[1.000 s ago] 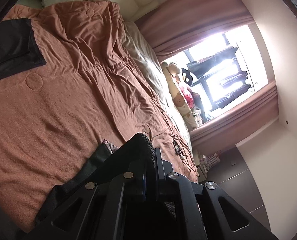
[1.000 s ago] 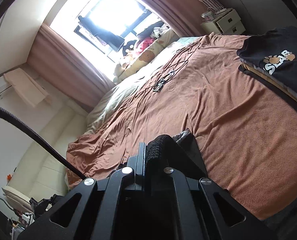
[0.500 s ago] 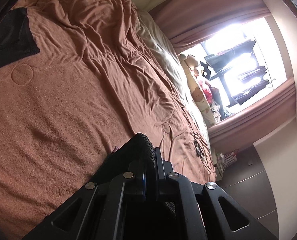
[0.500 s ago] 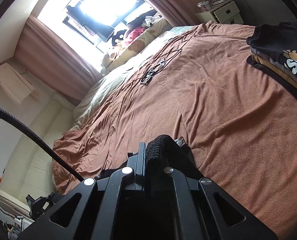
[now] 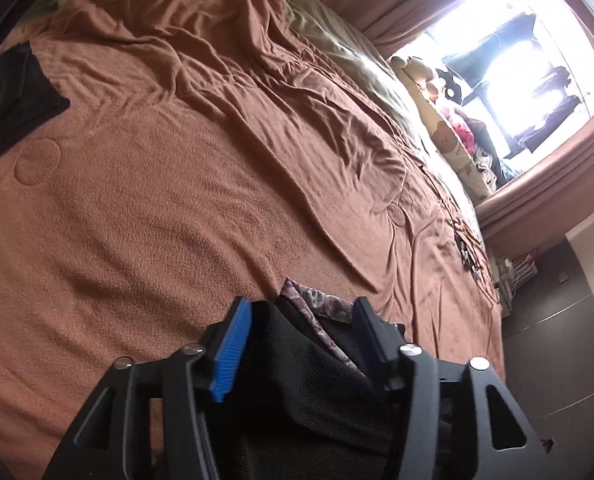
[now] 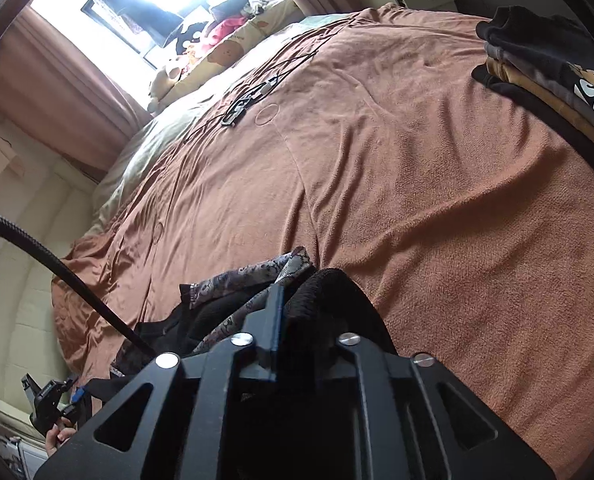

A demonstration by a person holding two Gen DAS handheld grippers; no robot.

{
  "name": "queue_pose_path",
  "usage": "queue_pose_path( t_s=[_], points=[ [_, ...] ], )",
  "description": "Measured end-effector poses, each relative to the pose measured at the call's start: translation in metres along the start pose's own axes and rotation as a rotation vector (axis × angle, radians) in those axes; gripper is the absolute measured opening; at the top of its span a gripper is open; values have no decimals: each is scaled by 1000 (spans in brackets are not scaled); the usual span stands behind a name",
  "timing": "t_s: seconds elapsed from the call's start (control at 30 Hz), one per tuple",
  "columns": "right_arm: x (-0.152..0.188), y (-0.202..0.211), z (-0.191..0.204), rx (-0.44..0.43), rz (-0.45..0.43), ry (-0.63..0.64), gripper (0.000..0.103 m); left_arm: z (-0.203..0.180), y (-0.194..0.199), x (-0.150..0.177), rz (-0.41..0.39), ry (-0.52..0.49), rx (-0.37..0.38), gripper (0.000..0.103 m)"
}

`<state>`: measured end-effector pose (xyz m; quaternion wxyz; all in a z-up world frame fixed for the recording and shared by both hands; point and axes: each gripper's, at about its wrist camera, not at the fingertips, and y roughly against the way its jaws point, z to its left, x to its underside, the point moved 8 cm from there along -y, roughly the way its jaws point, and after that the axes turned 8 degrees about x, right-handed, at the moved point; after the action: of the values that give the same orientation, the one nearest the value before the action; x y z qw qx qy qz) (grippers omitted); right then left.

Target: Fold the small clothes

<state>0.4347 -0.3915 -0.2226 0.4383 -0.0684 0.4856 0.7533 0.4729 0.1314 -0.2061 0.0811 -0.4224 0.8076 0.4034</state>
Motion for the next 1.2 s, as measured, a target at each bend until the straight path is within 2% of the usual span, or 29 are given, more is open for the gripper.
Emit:
queue_pose_path(
  t_s=[0.03,0.07,0.2,0.33,0.57,0.77,0.87,1.0,1.2],
  points=[
    [-1,6,3,2,-22,14,76,0,4,-1,-3,-30,-17,74],
    [-2,16,5,5,-59,31,88,-1,8,-2,-3,-63,-35,79],
    [5,33,15,39,-58,127,88,1,12,3,60,-224,-121,80],
    [19,43,15,114,-49,248,88,5,7,20,168,-399,-210,80],
    [37,36,31,213,74,418,88,16,-14,62,360,-604,-310,80],
    [49,20,45,253,181,537,88,21,-29,83,462,-707,-371,80],
    [49,3,43,280,236,595,88,25,-36,85,490,-728,-402,80],
    [53,-15,48,321,287,673,88,24,-49,79,495,-733,-433,80],
    [42,-44,61,357,276,708,88,19,-76,63,480,-776,-490,80]
  ],
)
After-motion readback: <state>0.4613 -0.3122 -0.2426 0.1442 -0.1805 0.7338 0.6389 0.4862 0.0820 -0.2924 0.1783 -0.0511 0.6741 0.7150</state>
